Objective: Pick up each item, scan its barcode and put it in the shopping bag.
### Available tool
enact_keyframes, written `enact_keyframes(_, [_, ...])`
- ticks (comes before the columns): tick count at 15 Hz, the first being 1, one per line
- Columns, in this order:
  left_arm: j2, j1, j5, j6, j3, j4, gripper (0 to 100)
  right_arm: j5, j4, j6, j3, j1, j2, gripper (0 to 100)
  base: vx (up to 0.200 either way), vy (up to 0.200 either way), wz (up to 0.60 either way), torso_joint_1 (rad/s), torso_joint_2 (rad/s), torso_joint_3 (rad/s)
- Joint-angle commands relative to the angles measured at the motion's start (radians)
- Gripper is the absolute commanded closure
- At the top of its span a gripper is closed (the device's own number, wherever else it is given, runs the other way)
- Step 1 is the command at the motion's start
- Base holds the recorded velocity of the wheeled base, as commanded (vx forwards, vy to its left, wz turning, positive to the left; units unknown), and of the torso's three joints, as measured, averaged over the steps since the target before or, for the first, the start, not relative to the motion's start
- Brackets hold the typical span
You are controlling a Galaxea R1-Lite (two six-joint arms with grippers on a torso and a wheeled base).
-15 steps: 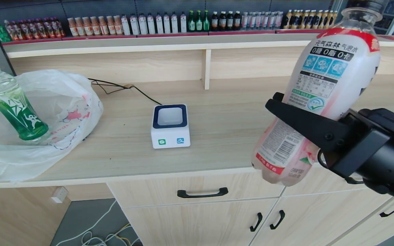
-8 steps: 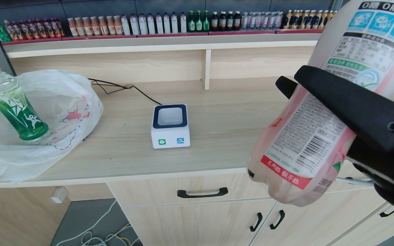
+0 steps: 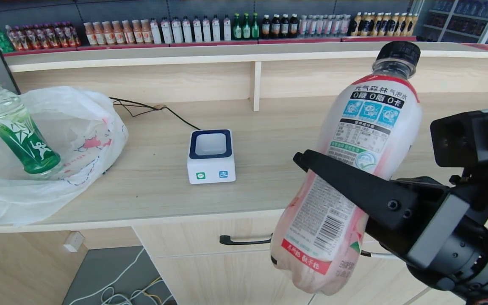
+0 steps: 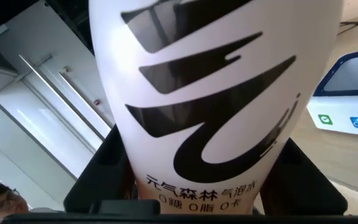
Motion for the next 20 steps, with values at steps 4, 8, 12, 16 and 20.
enact_keyframes(4, [0.000,0.000,0.000,0.000,0.000,0.000,0,0.000,-0.001,0.063,-0.037,-0.002,0.034,100,0.000,0.000,0.00,0.000,0.00,0.000])
enact_keyframes(8, [0.000,0.000,0.000,0.000,0.000,0.000,0,0.000,-0.001,0.100,-0.049,-0.008,0.035,100,0.000,0.000,0.00,0.000,0.00,0.000])
enact_keyframes(12, [0.000,0.000,0.000,0.000,0.000,0.000,0,0.000,-0.001,0.106,-0.036,-0.009,0.040,100,0.000,0.000,0.00,0.000,0.00,0.000])
enact_keyframes(16, [0.000,0.000,0.000,-0.001,0.000,0.000,0,0.000,-0.001,0.106,-0.040,-0.015,0.049,100,0.000,0.000,0.00,0.000,0.00,0.000])
enact_keyframes(20, [0.000,-0.001,0.000,0.000,0.000,0.000,0,0.000,-0.001,0.106,-0.034,-0.015,0.049,100,0.000,0.000,0.00,0.000,0.00,0.000])
